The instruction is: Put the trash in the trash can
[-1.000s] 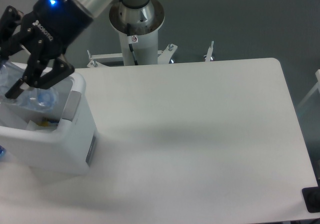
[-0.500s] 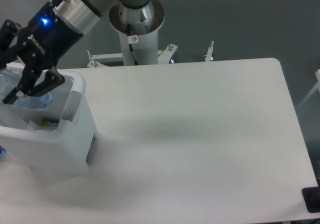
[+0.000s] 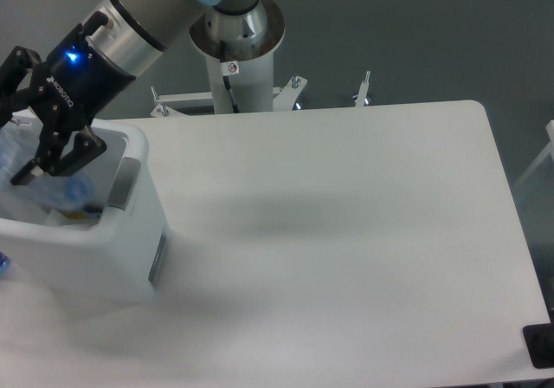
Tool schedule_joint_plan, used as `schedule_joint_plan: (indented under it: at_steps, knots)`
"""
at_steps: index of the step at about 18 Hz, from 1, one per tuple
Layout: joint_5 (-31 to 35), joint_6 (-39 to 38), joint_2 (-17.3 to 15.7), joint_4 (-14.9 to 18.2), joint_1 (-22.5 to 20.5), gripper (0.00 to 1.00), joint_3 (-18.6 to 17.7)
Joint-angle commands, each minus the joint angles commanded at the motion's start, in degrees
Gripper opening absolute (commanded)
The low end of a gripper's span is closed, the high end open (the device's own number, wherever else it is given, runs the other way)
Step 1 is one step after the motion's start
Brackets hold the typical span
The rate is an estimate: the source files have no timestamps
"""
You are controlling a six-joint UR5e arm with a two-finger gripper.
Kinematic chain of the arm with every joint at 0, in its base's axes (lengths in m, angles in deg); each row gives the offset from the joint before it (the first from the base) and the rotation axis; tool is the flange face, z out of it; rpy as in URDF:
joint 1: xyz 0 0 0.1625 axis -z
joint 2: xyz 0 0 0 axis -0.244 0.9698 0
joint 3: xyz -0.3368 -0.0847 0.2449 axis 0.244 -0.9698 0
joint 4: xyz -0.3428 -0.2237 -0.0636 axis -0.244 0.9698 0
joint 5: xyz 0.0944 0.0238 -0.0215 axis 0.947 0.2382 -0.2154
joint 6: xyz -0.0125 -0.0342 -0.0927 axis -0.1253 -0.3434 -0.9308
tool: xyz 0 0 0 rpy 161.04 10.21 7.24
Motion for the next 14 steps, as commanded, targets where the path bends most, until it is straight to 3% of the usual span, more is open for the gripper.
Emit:
schedule_joint_plan:
  at_steps: [4, 6, 14]
  knots:
    - [0.1, 0.4, -1.3, 0.0, -0.2, 0.99, -1.5]
    - [0.4, 0.4, -1.1, 0.1, -1.4, 1.00, -1.3]
    - [0.3, 0.4, -0.8, 0.2, -16.8, 1.00, -1.1]
